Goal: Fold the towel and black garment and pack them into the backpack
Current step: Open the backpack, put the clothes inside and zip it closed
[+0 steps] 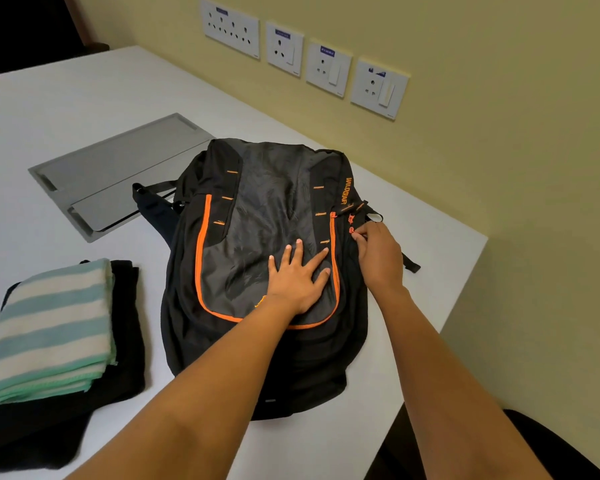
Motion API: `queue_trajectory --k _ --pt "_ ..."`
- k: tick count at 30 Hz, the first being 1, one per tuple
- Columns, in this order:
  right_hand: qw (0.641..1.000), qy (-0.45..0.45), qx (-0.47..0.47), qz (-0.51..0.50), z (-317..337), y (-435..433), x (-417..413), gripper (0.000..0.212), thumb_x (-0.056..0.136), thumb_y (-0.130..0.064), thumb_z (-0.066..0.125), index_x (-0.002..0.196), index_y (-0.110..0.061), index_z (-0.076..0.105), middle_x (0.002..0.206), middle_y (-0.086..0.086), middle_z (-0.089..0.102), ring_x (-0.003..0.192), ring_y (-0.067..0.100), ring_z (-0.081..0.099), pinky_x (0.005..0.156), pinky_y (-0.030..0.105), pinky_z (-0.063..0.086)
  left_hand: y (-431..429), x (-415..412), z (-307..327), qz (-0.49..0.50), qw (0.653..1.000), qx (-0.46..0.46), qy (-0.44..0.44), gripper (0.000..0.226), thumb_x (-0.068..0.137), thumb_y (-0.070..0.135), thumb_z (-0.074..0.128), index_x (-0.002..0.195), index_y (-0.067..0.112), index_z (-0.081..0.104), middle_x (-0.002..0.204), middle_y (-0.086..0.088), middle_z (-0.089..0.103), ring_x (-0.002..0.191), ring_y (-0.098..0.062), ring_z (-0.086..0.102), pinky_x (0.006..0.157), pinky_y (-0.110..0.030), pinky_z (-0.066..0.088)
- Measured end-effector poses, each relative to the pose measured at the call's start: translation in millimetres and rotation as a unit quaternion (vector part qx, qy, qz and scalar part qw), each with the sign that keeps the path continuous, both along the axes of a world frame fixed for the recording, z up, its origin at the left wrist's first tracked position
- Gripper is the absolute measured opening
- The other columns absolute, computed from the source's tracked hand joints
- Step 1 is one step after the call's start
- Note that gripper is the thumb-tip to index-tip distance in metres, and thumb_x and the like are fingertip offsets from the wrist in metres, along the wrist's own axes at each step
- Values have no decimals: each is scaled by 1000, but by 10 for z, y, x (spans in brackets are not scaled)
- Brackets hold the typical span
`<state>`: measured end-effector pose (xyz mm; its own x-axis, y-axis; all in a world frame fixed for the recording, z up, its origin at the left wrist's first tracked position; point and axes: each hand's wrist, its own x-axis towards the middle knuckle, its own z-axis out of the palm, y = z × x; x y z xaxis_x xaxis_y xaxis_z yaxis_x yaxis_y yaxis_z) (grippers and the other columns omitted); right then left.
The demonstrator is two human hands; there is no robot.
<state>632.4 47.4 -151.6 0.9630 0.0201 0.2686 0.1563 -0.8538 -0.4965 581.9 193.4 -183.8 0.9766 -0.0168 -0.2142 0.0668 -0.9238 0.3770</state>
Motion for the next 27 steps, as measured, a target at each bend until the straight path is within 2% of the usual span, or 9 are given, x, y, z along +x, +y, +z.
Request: queue_trajectory --k 2,3,5,9,12,15,18,22,27 --pt "999 10 37 -5 57 1 -7 19 97 -20 49 103 -8 62 103 8 61 91 19 59 73 23 40 -64 81 214 46 999 -23 -12 51 95 57 26 135 33 44 149 -13 32 138 -32 29 110 -49 23" --pt "999 9 50 -7 85 -6 -9 19 97 -20 49 103 -8 62 104 7 61 89 16 57 71 20 36 -101 129 333 81 995 -49 -41 51 94 58 30 124 24 55 136 -13 47 127 -32 42 101 -45 34" --pt "998 9 57 1 117 -34 -20 18 97 -21 49 102 -10 63 103 6 60 83 9 51 70 16 31 -190 256 534 148 976 -122 -98 51 91 57 40 103 13 63 114 -10 58 108 -28 55 84 -37 43" --pt "998 10 52 46 117 -85 -54 19 98 -23 47 101 -12 62 102 4 57 81 10 51 68 17 31 -325 612 711 221 951 -211 -39 59 80 62 56 86 4 60 99 -11 64 91 -29 64 71 -32 51" --pt "998 1 33 61 106 -92 -60 20 99 -23 46 102 -11 62 103 4 57 85 16 56 69 19 33 -349 763 705 212 956 -201 -5 45 73 50 71 84 7 61 93 -11 66 83 -29 68 73 -36 58" --pt "998 -11 7 69 77 -88 -76 19 98 -19 47 102 -7 62 104 8 58 87 20 59 70 22 38 -380 834 679 190 964 -187 3 32 75 34 71 82 6 60 88 -11 65 77 -27 68 71 -34 59" --pt "997 -12 6 77 69 -68 -131 18 97 -16 48 102 -4 60 104 11 57 86 23 59 74 29 45 -425 869 692 154 972 -179 -2 26 79 23 67 67 8 50 82 -11 62 73 -28 66 68 -33 58" --pt "997 -7 -7 81 55 -68 -228 20 98 -16 47 103 -2 61 105 12 58 86 24 59 72 28 44 -417 869 642 149 972 -179 -24 19 80 22 66 81 5 58 94 -15 65 81 -30 66 71 -36 58" --pt "996 19 17 82 27 -61 -451 20 98 -19 47 98 -4 60 98 10 57 84 22 58 71 28 45 -380 816 608 152 975 -154 -50 26 86 24 62 97 1 61 107 -16 61 97 -33 61 74 -34 50"
